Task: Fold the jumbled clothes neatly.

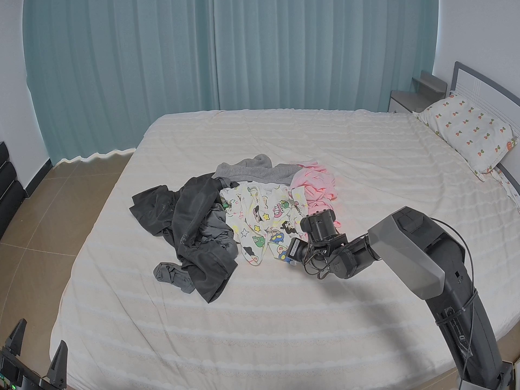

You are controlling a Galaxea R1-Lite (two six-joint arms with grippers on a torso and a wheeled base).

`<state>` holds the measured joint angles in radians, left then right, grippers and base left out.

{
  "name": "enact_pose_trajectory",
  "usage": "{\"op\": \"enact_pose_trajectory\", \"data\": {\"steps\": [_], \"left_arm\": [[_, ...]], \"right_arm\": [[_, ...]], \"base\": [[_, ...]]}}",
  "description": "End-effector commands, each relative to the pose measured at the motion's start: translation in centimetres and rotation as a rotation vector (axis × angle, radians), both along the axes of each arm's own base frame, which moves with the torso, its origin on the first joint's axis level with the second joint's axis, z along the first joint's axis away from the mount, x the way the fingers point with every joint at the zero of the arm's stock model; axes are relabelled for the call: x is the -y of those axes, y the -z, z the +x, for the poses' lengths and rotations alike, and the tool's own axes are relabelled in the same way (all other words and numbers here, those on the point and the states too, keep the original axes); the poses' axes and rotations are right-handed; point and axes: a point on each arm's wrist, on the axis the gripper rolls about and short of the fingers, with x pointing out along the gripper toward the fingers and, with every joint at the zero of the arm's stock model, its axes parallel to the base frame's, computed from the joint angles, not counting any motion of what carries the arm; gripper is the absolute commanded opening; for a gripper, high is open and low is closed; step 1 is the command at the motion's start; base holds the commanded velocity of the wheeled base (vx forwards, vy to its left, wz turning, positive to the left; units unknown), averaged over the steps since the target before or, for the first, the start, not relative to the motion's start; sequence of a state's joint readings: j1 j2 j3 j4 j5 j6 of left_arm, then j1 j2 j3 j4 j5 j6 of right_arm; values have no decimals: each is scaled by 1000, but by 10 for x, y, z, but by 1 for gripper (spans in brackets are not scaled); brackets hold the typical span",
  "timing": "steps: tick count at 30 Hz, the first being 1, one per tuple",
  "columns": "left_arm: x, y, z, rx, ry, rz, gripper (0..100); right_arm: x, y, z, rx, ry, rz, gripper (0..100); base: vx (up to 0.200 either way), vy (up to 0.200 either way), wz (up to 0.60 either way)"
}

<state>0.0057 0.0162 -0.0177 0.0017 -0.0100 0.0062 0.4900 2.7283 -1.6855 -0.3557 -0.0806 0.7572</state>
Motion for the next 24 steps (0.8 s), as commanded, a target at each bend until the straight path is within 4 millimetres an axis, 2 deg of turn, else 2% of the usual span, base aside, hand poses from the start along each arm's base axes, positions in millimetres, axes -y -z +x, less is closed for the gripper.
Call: {"op": "enact_pose_trajectory", "data": {"steps": [1, 7, 11, 13, 14, 15, 16, 17, 19, 20, 21, 24], "left_arm": [[0, 5, 0, -3, -1, 0, 100], [0, 5, 0, -3, -1, 0, 100], [0, 5, 0, -3, -1, 0, 100], [0, 5, 0, -3, 0, 0, 100], [0, 5, 0, -3, 0, 0, 100], [0, 5, 0, -3, -1, -2, 100], [0, 5, 0, -3, 0, 0, 100], [0, 5, 0, -3, -1, 0, 100], [0, 5, 0, -3, 0, 0, 100], [0, 5, 0, -3, -1, 0, 100], [0, 5, 0, -3, 0, 0, 100], [0, 5, 0, -3, -1, 0, 100]], "right_arm": [[7, -27, -15, -21, 16, 39, 0], [24, -70, -54, -85, -55, 118, 0], [43, -85, -89, -84, -87, 124, 0], [47, -86, -97, -89, -98, 117, 0], [57, -83, -119, -111, -151, 93, 0], [62, -81, -131, -129, -182, 79, 0], [63, -81, -133, -130, -186, 78, 0], [73, -77, -154, -156, -231, 60, 0], [82, -74, -172, -170, -267, 46, 0], [82, -73, -173, -173, -269, 45, 0], [92, -70, -192, -188, -310, 24, 0], [102, -65, -212, -206, -371, -2, 0]], "base": [[0, 0, 0], [0, 0, 0], [0, 0, 0], [0, 0, 0], [0, 0, 0], [0, 0, 0], [0, 0, 0], [0, 0, 0], [0, 0, 0], [0, 0, 0], [0, 0, 0], [0, 0, 0]]}}
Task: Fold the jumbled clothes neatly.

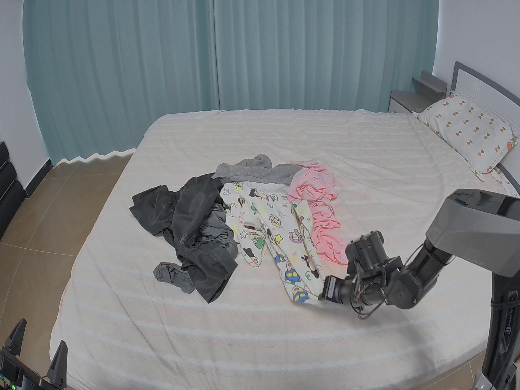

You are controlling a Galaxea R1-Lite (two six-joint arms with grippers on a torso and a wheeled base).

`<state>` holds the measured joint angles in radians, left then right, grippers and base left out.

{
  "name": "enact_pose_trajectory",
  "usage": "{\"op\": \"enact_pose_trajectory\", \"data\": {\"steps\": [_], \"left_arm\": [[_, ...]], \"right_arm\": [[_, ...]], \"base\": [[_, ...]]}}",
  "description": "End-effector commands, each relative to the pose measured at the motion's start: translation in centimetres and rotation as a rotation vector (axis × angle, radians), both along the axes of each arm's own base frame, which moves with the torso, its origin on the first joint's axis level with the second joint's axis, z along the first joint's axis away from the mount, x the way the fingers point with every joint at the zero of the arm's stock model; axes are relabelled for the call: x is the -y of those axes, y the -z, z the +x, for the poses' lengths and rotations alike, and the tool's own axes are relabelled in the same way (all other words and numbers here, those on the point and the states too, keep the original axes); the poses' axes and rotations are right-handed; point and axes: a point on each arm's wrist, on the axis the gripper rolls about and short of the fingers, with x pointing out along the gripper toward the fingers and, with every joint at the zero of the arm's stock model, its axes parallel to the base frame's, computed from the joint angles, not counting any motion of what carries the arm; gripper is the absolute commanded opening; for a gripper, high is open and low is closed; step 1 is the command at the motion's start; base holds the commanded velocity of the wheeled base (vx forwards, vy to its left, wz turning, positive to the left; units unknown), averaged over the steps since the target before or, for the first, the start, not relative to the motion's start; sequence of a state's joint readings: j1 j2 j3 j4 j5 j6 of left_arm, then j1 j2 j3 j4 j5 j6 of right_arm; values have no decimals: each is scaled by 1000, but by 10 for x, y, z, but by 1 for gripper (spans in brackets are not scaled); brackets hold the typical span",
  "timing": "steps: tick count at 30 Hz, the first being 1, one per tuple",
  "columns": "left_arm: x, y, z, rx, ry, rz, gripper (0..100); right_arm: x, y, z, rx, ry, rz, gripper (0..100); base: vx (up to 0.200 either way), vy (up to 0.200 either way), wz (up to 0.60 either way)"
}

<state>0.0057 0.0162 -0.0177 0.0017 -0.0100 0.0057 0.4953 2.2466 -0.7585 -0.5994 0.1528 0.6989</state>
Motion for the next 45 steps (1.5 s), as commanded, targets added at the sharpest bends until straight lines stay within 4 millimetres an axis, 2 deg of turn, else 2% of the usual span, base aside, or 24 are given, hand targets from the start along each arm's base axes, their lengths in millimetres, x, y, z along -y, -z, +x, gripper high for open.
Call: {"op": "enact_pose_trajectory", "data": {"steps": [1, 6, 9, 12, 14, 17, 19, 20, 28, 32, 33, 36, 37, 38, 39, 40, 41, 42, 43, 44, 45], "left_arm": [[0, 5, 0, -3, -1, 0, 100], [0, 5, 0, -3, 0, 0, 100], [0, 5, 0, -3, 0, 0, 100], [0, 5, 0, -3, -1, -1, 100], [0, 5, 0, -3, -1, 0, 100], [0, 5, 0, -3, -1, 0, 100], [0, 5, 0, -3, 0, 0, 100], [0, 5, 0, -3, -1, 0, 100], [0, 4, 2, -24, 11, 6, 100], [0, 4, 2, -29, 14, 5, 100], [0, 3, 3, -35, 16, 17, 100], [0, 2, 6, -76, 17, 29, 100], [0, 2, 6, -76, 17, 29, 100], [0, -23, 7, -33, 46, 3, 100], [0, -58, 10, 27, 72, -55, 100], [1, -80, 13, 61, 90, -111, 100], [1, -89, 15, 70, 99, -131, 100], [2, -105, 25, 60, 159, -149, 100], [3, -106, 27, 48, 178, -145, 100], [6, -103, 41, -45, 307, -132, 100], [8, -101, 47, -90, 360, -137, 100]], "right_arm": [[35, -19, -71, 24, -178, -3, 0], [48, -24, -97, 42, -231, 26, 0], [56, -36, -114, 100, -259, 87, 0], [59, -42, -120, 137, -263, 107, 0], [66, -57, -132, 227, -273, 160, 0], [70, -77, -140, 349, -296, 234, 0], [70, -83, -140, 386, -298, 248, 0], [70, -96, -141, 459, -301, 274, 0], [70, -157, -145, 756, -315, 395, 0], [71, -172, -148, 807, -310, 446, 0], [68, -184, -154, 844, -331, 489, 0], [63, -199, -160, 898, -362, 535, 0], [63, -199, -160, 898, -362, 535, 0], [60, -214, -159, 954, -369, 564, 0], [58, -221, -157, 975, -371, 574, 0], [57, -223, -154, 976, -372, 575, 0], [56, -223, -153, 972, -372, 573, 0], [51, -222, -148, 948, -379, 567, 0], [50, -223, -147, 950, -382, 570, 0], [45, -229, -144, 964, -390, 586, 0], [43, -232, -143, 966, -391, 595, 0]], "base": [[0, 0, 0], [0, 0, 0], [0, 0, 0], [0, 0, 0], [0, 0, 0], [0, 0, 0], [0, 0, 0], [0, 0, 0], [0, 0, 0], [0, 0, 0], [0, 0, 0], [0, 0, 0], [0, 0, 0], [0, 0, 0], [0, 0, 0], [0, 0, 0], [0, 0, 0], [0, 0, 0], [0, 0, 0], [0, 0, 0], [0, 0, 0]]}}
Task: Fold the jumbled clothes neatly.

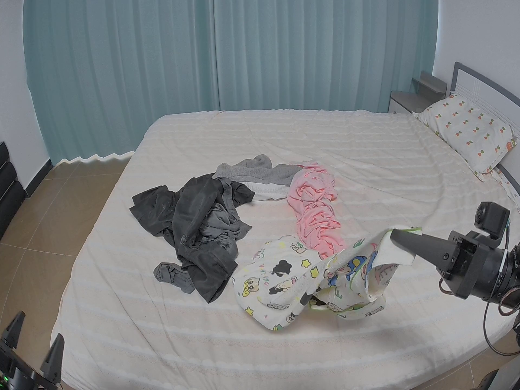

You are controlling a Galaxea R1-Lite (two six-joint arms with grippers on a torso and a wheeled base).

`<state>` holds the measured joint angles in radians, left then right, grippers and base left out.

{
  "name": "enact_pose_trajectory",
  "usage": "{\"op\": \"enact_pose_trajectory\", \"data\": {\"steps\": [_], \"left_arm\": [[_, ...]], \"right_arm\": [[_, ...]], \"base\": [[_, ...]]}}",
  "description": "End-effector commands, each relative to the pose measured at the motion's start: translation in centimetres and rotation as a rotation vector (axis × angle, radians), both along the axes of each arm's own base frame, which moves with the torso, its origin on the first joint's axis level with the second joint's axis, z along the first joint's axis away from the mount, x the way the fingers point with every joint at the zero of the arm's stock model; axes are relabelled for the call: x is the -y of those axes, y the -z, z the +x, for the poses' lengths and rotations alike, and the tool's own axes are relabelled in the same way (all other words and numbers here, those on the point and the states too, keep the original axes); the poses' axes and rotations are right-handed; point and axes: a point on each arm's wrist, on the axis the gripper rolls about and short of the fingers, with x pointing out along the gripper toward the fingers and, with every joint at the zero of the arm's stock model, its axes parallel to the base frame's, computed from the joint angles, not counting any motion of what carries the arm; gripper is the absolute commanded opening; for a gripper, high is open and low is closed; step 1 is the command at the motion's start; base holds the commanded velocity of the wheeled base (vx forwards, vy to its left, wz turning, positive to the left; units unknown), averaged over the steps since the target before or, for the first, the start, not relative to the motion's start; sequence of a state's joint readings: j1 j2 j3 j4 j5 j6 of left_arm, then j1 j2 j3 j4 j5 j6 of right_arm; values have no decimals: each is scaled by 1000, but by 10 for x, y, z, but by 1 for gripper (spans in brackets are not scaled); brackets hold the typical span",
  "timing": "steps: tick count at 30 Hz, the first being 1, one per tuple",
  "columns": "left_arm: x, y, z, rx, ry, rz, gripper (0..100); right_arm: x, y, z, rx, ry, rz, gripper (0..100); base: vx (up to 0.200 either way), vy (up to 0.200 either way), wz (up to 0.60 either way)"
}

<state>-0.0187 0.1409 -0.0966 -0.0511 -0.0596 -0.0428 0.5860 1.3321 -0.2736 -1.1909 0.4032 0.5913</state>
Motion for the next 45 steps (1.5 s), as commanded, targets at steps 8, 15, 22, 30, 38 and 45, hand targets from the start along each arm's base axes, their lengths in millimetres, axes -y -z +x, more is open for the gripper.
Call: {"op": "enact_pose_trajectory", "data": {"steps": [8, 15, 22, 30, 38, 45], "left_arm": [[35, -48, 119, -472, 593, -36, 100], [80, -15, 147, -740, 758, 50, 100], [103, 20, 166, -836, 802, 86, 100], [145, 55, 192, -854, 748, 32, 100], [181, 82, 202, -803, 694, -100, 100], [192, 95, 205, -840, 732, -87, 100]], "right_arm": [[-44, -32, 32, 29, -17, 74, 0], [-56, -32, 33, -61, -23, 132, 0], [-67, -17, 42, -142, -19, 116, 0], [-76, -8, 59, -202, 98, 143, 0], [-81, -12, 64, -197, 134, 158, 0], [-95, -14, 76, -191, 157, 170, 0]], "base": [[0, 0, 0], [0, 0, 0], [0, 0, 0], [0, 0, 0], [0, 0, 0], [0, 0, 0]]}}
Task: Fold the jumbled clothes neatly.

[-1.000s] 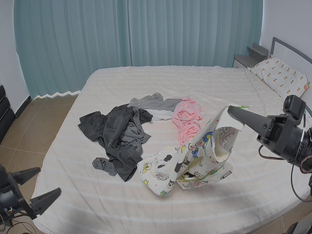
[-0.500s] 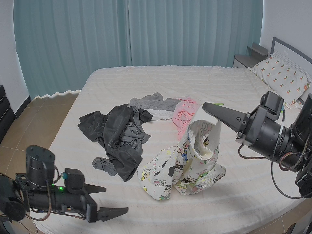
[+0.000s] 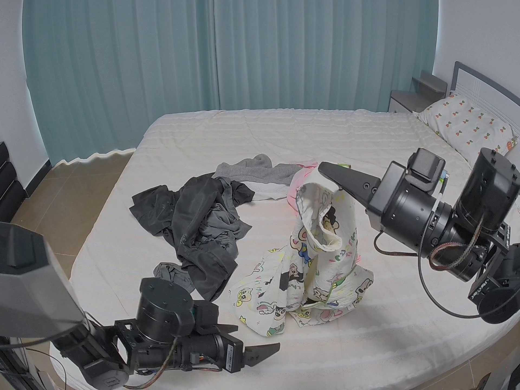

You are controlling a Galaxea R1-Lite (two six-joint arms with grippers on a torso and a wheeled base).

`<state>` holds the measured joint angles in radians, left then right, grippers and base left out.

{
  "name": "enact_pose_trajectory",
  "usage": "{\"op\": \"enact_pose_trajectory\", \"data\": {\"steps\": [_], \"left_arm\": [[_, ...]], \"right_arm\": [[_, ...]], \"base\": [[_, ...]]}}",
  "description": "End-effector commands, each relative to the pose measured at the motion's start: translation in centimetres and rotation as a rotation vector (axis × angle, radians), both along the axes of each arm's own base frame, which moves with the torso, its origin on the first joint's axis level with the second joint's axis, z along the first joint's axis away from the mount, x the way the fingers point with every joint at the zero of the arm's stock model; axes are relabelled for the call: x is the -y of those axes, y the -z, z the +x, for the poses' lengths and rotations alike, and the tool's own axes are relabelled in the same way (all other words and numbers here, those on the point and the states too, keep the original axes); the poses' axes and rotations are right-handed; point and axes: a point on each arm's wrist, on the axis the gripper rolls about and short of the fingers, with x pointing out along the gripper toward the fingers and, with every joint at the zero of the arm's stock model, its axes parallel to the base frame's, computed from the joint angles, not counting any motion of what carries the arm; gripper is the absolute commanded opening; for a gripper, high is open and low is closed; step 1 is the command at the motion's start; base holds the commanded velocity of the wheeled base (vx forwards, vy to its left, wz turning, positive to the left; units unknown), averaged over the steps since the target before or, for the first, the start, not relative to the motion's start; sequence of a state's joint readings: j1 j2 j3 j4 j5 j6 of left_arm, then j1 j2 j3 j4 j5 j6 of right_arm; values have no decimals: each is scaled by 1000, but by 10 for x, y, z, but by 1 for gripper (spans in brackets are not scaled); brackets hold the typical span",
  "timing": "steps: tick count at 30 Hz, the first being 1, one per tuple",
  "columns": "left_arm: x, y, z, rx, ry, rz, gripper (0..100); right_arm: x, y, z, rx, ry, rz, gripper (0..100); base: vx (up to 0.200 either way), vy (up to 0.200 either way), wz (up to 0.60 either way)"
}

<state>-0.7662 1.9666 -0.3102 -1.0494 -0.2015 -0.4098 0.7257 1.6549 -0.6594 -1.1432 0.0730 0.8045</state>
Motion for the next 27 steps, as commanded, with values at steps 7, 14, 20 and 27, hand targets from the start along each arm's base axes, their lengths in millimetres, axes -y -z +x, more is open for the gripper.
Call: {"op": "enact_pose_trajectory", "data": {"steps": [7, 14, 20, 27], "left_arm": [[24, 31, 29, -31, -42, 17, 100], [38, 46, 48, -20, -127, 13, 100], [44, 64, 60, 36, -213, 38, 100], [39, 74, 68, 57, -252, 41, 100]], "right_arm": [[-27, 1, 5, -13, -50, 18, 0], [-29, -3, 7, -4, -49, 35, 0], [-25, -3, 8, -5, -39, 34, 0], [-24, -2, 9, -9, -34, 32, 0]], "base": [[0, 0, 0], [0, 0, 0], [0, 0, 0], [0, 0, 0]]}}
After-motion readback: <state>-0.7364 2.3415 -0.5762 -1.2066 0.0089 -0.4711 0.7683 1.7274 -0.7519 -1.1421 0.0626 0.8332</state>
